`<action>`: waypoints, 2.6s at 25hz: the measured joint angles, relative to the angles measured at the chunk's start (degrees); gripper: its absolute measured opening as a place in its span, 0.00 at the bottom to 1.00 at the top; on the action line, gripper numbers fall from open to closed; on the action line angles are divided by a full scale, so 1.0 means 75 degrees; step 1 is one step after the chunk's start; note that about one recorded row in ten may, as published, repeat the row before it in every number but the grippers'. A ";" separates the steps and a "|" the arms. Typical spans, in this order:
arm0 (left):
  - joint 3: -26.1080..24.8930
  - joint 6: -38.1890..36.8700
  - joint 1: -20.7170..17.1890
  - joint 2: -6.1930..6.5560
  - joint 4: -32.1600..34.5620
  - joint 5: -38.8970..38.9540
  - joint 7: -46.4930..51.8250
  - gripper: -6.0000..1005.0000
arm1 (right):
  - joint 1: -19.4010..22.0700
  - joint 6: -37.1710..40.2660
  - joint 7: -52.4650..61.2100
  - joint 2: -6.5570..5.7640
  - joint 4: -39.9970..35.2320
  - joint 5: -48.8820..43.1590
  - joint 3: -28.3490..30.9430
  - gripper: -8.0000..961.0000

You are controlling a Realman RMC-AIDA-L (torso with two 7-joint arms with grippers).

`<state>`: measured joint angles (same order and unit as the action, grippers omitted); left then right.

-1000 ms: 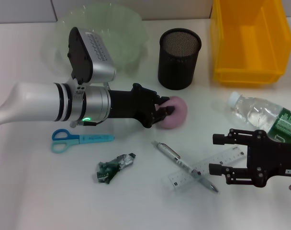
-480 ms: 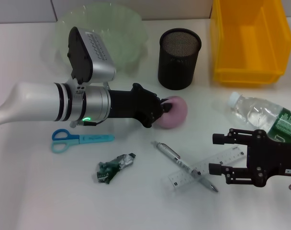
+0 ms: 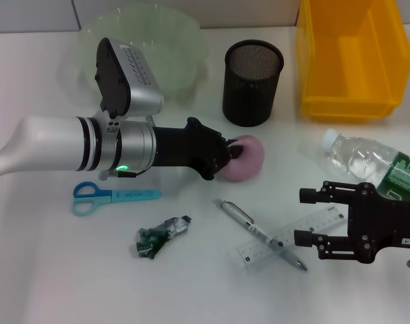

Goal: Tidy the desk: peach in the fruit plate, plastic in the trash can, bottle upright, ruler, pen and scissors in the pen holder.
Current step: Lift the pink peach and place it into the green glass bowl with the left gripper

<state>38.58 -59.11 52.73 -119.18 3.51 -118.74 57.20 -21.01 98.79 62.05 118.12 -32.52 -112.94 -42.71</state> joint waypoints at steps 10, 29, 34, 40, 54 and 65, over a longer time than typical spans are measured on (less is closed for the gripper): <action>0.0000 -0.0006 0.0000 0.0000 0.0000 0.0000 0.0002 0.05 | 0.0000 -0.0006 0.0000 0.0000 0.0000 0.0000 0.0000 0.77; -0.0061 -0.0185 -0.0005 0.0000 0.0012 0.0006 0.0014 0.05 | 0.0006 -0.0013 0.0000 0.0000 0.0000 0.0000 0.0000 0.77; -0.0771 -0.1136 -0.0212 0.0009 0.0196 0.0023 0.0014 0.05 | 0.0026 -0.0013 0.0000 0.0000 0.0000 0.0000 0.0000 0.77; -0.1707 -0.2355 -0.0511 0.0038 0.0501 0.0031 -0.0017 0.05 | 0.0057 -0.0012 -0.0003 0.0001 0.0000 0.0000 0.0000 0.77; -0.2598 -0.3231 -0.0687 0.0022 0.0549 0.0221 -0.0325 0.05 | 0.0071 -0.0005 -0.0008 0.0000 0.0000 0.0000 -0.0068 0.77; -0.2602 -0.3203 -0.0673 0.0023 0.0539 0.0223 -0.0373 0.05 | 0.0071 0.0001 -0.0037 -0.0009 0.0000 0.0000 -0.0070 0.77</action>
<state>19.07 -83.14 47.68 -119.00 7.55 -117.06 54.40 -20.48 98.80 61.76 118.05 -32.52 -112.94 -43.24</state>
